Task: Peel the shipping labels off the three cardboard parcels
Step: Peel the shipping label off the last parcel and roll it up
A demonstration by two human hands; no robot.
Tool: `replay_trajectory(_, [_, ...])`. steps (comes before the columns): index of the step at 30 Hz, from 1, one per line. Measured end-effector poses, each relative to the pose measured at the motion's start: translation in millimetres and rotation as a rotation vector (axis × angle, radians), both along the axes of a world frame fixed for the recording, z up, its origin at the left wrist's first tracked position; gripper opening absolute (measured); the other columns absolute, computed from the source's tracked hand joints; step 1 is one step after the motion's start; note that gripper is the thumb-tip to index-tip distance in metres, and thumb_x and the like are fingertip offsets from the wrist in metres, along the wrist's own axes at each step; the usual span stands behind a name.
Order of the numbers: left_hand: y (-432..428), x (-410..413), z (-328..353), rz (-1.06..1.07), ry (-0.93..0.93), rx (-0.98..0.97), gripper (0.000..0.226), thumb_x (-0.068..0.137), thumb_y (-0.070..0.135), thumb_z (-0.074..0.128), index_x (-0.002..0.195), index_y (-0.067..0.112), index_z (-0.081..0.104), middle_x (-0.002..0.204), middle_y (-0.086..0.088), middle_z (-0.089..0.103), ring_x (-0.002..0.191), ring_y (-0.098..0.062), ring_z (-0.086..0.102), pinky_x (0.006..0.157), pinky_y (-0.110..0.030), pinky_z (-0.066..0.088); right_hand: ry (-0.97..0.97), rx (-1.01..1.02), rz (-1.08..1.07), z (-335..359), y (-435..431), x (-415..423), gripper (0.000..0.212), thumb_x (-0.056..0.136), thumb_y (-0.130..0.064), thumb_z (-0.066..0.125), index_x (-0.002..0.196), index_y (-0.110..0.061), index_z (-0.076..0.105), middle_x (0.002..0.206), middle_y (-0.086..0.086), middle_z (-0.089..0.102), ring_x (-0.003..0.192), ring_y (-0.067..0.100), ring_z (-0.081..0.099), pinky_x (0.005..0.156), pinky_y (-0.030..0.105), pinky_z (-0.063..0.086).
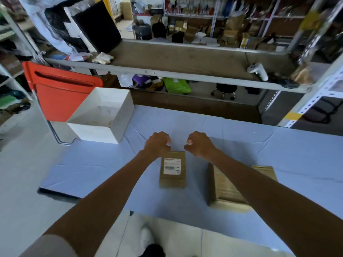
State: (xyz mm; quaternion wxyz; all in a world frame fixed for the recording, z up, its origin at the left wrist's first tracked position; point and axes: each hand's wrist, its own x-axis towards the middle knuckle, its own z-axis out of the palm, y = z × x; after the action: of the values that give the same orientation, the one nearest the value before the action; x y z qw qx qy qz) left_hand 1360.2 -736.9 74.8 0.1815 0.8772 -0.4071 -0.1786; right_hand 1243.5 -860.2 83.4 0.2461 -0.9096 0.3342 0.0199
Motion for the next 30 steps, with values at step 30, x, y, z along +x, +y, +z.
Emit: replay_trajectory(30, [11, 5, -46, 0.094, 0.213, 0.017, 0.019, 0.075, 0.011, 0.063, 0.092, 0.016, 0.069, 0.096, -0.003, 0.070, 0.094, -0.023, 0.065, 0.073, -0.029, 0.049, 0.112, 0.151, -0.161, -39, 16, -13, 0.027, 0.086, -0.022, 0.060, 0.108, -0.006, 0.061, 0.116, 0.012, 0.062, 0.107, 0.030, 0.059, 0.090, 0.036, 0.049])
